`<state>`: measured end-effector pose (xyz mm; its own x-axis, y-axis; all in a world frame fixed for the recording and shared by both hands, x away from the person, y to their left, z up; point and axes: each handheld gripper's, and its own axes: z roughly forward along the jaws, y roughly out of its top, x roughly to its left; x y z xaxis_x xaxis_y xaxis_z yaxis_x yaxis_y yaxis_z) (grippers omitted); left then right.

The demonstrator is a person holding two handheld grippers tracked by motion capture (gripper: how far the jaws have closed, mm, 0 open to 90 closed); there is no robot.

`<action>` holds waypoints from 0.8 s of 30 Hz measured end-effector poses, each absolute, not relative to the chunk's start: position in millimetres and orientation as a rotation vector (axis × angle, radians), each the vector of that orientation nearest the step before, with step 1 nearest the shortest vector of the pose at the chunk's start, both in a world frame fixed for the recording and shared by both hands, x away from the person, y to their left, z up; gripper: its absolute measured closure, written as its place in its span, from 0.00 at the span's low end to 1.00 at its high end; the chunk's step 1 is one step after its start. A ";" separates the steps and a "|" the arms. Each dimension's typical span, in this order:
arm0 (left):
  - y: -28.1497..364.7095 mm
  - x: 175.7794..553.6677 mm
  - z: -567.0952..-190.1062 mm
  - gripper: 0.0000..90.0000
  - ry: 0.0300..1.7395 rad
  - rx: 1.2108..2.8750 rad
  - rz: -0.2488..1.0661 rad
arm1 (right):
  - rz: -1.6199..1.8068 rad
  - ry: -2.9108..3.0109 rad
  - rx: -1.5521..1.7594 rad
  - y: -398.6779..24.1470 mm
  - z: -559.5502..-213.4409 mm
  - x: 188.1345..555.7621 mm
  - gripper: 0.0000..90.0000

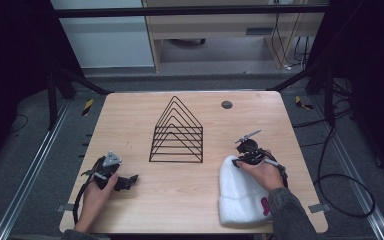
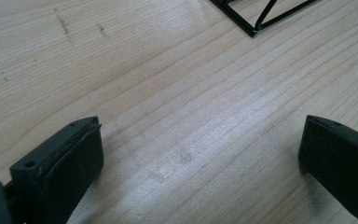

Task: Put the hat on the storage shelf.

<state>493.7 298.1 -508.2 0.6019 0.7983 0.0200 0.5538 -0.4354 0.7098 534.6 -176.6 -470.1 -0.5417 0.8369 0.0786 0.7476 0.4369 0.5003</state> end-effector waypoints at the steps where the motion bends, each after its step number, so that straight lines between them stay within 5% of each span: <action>1: 298.1 493.7 -508.3 0.00 1.063 2.154 0.468 | 0.744 2.502 1.375 -177.8 -469.3 533.3 0.90; 24: 297.3 493.2 -508.2 0.00 1.077 2.149 0.474 | 1.069 2.228 1.211 -201.3 -395.7 477.8 0.93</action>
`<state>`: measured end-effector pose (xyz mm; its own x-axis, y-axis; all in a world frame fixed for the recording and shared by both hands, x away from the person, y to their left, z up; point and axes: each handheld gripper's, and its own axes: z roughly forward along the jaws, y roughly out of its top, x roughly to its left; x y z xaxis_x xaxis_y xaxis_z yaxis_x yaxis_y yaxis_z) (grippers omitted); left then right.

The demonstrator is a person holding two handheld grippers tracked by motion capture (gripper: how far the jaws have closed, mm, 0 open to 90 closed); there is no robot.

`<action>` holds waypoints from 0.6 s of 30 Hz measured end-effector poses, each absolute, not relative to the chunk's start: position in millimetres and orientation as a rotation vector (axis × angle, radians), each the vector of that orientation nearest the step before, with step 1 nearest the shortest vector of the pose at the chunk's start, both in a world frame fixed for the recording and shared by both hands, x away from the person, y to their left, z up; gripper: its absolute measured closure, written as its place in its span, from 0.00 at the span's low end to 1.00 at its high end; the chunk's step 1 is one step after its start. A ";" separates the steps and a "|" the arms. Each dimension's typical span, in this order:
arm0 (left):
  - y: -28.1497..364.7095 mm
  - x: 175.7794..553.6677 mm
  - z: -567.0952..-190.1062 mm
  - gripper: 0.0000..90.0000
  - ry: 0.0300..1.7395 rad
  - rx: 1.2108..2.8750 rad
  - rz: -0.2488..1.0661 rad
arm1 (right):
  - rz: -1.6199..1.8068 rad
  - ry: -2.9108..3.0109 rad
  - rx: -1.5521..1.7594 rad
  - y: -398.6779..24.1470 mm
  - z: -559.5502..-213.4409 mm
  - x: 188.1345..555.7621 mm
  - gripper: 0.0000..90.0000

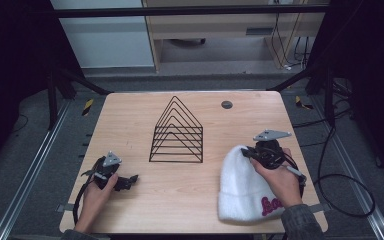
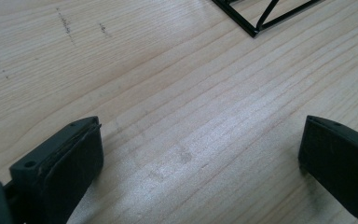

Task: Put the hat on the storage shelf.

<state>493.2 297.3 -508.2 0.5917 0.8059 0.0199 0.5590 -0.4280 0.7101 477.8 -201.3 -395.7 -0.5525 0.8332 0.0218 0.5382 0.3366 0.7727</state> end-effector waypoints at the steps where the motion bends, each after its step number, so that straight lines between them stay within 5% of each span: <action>1: 297.1 493.1 -508.2 0.00 1.079 2.149 0.475 | 1.089 2.216 1.199 -202.0 -391.0 473.3 0.93; 18: 284.9 495.5 -474.1 0.03 1.004 2.062 0.589 | 1.295 2.143 0.960 -190.2 -335.2 444.3 0.93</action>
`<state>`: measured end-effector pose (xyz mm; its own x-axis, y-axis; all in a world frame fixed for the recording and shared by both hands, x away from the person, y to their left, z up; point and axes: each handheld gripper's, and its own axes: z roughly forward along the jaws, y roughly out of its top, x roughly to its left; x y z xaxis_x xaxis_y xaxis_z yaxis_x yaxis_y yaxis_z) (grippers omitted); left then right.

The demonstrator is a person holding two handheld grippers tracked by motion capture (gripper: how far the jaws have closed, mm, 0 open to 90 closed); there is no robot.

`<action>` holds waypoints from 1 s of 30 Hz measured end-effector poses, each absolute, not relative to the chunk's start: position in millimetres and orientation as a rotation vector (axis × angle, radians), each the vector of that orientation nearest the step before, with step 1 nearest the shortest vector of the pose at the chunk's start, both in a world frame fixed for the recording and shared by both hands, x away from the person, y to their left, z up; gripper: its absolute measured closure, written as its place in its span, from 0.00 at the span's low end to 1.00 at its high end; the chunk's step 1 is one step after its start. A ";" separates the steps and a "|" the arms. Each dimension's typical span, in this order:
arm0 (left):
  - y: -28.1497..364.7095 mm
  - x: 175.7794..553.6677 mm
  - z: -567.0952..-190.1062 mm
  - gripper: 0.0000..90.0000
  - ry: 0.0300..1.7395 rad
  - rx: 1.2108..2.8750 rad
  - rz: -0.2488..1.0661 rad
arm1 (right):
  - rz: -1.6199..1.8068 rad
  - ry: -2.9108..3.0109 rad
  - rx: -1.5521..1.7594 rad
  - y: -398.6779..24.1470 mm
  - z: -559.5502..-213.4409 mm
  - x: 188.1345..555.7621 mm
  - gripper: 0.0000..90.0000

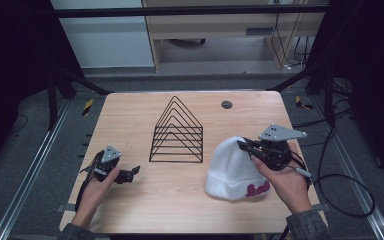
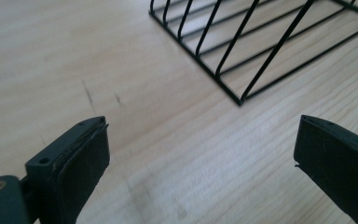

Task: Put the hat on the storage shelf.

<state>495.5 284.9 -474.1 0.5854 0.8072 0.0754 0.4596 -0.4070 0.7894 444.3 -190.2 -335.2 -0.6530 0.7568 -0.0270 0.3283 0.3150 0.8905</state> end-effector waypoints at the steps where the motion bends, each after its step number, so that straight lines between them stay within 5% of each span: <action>1: 284.9 495.5 -474.1 0.03 1.004 2.062 0.589 | 1.295 2.143 0.960 -190.2 -335.2 444.3 0.93; 30: 221.2 503.0 -332.3 0.15 0.680 1.980 0.569 | 1.357 1.955 0.841 -156.1 -224.8 482.9 0.93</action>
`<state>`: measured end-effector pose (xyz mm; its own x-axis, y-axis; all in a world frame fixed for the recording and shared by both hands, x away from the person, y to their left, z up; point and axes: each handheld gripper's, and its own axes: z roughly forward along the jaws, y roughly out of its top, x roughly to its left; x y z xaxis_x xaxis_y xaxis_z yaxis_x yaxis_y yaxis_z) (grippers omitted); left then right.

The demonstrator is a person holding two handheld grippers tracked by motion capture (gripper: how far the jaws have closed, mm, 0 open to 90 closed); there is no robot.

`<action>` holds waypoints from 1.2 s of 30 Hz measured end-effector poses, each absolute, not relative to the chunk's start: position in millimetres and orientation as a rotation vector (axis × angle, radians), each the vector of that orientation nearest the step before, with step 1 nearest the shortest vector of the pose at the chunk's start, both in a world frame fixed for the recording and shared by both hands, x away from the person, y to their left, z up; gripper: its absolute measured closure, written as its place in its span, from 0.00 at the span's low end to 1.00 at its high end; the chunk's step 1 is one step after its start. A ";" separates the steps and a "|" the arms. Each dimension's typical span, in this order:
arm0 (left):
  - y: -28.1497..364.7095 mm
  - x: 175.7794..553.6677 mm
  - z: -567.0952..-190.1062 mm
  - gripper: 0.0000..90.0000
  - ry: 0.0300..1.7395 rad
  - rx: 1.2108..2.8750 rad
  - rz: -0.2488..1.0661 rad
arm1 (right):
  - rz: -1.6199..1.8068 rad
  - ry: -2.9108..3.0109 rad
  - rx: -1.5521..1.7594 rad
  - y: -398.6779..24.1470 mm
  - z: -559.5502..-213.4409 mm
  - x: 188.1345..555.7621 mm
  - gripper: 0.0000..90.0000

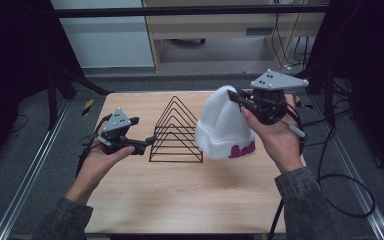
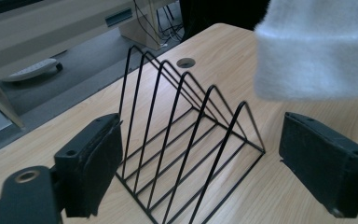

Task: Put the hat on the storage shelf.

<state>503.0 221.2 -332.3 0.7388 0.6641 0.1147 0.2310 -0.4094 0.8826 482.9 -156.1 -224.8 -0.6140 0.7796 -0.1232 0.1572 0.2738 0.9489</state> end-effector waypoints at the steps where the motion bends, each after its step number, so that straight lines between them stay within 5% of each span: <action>1: 219.6 503.2 -330.3 0.16 0.679 1.973 0.557 | 1.366 1.947 0.834 -155.1 -220.3 484.4 0.93; 31: 157.1 533.6 -309.1 0.14 0.517 2.058 0.414 | 1.510 1.931 0.688 -94.3 -172.2 497.1 0.93; 35: 152.1 534.9 -312.5 0.32 0.526 2.081 0.400 | 1.517 1.931 0.690 -94.3 -173.6 498.6 0.93; 36: 152.1 534.6 -312.8 0.47 0.527 2.089 0.402 | 1.517 1.931 0.690 -94.5 -174.2 499.0 0.93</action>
